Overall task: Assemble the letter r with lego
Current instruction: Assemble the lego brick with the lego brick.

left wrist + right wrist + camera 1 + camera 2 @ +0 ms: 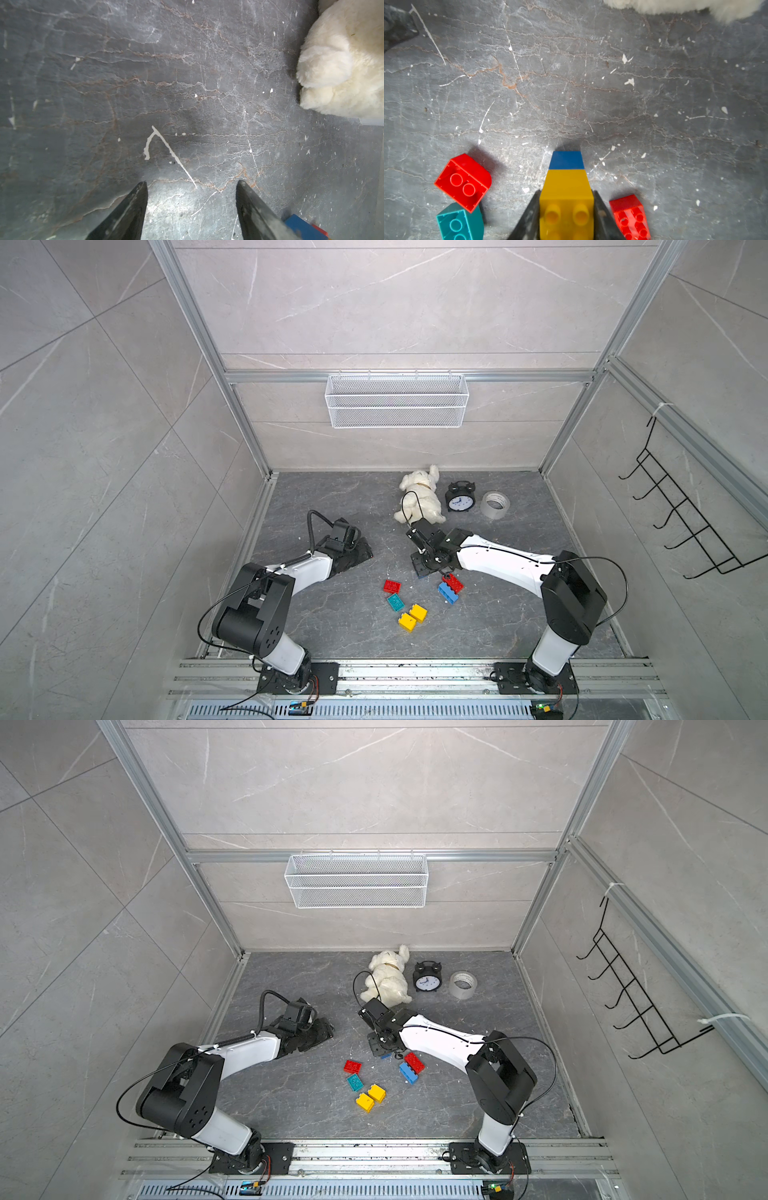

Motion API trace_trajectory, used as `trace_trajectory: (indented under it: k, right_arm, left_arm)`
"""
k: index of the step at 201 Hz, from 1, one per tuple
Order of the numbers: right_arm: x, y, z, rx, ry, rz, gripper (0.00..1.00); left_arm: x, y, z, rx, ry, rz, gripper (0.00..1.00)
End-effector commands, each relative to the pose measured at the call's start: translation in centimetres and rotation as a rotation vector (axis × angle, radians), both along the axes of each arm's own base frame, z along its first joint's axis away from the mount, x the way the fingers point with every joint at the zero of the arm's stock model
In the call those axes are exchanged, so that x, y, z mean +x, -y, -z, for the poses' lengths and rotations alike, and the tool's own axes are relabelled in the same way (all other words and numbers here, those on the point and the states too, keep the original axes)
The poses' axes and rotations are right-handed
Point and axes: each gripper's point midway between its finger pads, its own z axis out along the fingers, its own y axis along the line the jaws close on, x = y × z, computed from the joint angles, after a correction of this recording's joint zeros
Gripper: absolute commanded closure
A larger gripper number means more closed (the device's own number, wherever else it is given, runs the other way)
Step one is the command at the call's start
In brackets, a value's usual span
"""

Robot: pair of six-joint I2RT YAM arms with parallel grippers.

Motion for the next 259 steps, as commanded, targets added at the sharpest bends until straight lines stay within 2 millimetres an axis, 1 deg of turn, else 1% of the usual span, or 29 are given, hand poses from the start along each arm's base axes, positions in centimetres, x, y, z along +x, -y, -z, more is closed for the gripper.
trace_trajectory:
  k: [1,39,88,108,131,170,191,204,215,230,259]
  right_arm:
    - [-2.0,1.6,1.6,-0.060,-0.068,0.011,0.69]
    - [-2.4,1.3,2.8,-0.075,-0.112,0.008,0.69]
    - [-2.5,1.6,4.0,-0.088,-0.118,0.031,0.69]
    - [-2.9,1.7,4.9,-0.111,-0.120,0.026,0.69]
    - [-3.3,2.2,5.8,-0.161,-0.097,0.032,0.69]
    - [-4.8,2.5,7.7,-0.171,-0.161,0.028,0.69]
    - [-5.2,2.7,8.7,-0.190,-0.185,0.024,0.69]
    - [-4.8,2.4,8.8,-0.178,-0.173,0.022,0.69]
    - [-4.2,1.8,8.7,-0.170,-0.155,0.015,0.69]
    - [-2.8,0.7,8.2,-0.170,-0.120,-0.001,0.69]
    - [0.3,-2.1,6.8,-0.125,-0.051,-0.027,0.68]
  left_arm:
    - [1.3,0.7,-1.2,-0.039,0.035,0.000,0.30]
    - [1.2,0.7,-1.1,-0.041,0.031,0.003,0.30]
    - [1.0,0.6,-1.1,-0.039,0.031,0.001,0.30]
    - [1.0,0.7,-1.0,-0.039,0.029,0.003,0.30]
    - [1.1,0.7,-1.0,-0.038,0.030,0.004,0.30]
    - [1.1,0.7,-0.8,-0.037,0.024,0.005,0.30]
    - [1.1,0.8,-0.8,-0.037,0.023,0.007,0.30]
    - [1.2,0.8,-0.8,-0.036,0.022,0.007,0.30]
    - [1.1,0.7,-0.7,-0.034,0.022,0.006,0.30]
    - [1.1,0.5,-0.8,-0.032,0.025,-0.005,0.30]
    - [1.0,0.1,-1.2,-0.016,0.033,-0.016,0.29]
